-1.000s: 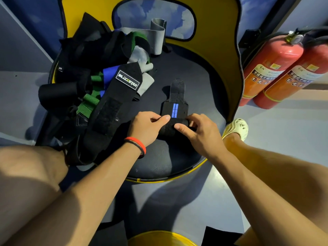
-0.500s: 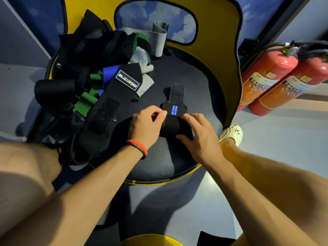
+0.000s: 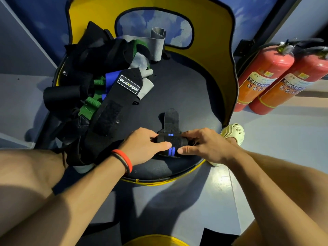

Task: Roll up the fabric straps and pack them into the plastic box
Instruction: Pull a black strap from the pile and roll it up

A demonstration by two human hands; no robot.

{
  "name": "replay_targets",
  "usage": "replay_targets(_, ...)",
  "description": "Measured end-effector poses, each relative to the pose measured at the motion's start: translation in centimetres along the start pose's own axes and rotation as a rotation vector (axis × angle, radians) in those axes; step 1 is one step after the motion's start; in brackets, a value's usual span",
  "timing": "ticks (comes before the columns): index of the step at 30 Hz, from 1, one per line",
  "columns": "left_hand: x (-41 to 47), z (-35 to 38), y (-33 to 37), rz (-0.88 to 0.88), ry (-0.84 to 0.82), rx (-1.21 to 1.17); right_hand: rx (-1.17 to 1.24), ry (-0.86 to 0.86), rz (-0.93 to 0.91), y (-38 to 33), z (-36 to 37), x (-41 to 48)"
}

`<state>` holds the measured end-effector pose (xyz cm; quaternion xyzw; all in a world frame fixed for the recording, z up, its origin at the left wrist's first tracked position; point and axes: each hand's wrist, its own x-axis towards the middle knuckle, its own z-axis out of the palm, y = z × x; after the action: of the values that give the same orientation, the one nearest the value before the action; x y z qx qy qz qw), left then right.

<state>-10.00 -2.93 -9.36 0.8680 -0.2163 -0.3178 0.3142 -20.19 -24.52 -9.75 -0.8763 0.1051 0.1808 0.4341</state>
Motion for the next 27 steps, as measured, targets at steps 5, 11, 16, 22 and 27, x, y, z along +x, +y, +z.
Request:
replay_targets(5, 0.3, 1.0, 0.4, -0.085, 0.107, -0.05, -0.07, 0.089, 0.008, -0.2, 0.4, 0.3)
replay_targets(11, 1.7, 1.1, 0.3, -0.128, 0.203, -0.145, -0.144, 0.497, -0.241, -0.6, 2.4, 0.4)
replay_targets(16, 3.0, 1.0, -0.1, -0.133, 0.26, -0.178, -0.358, 0.408, -0.233, -0.3, 2.9, 1.0)
replay_targets(22, 3.6, 1.3, 0.2, 0.042, 0.32, -0.267, -0.415, 0.439, -0.162, -0.2, 2.4, 1.7)
replay_targets(27, 3.0, 0.7, 0.2, -0.021, 0.208, -0.367, -0.203, 0.305, -0.085, 0.1, 1.2, 1.8)
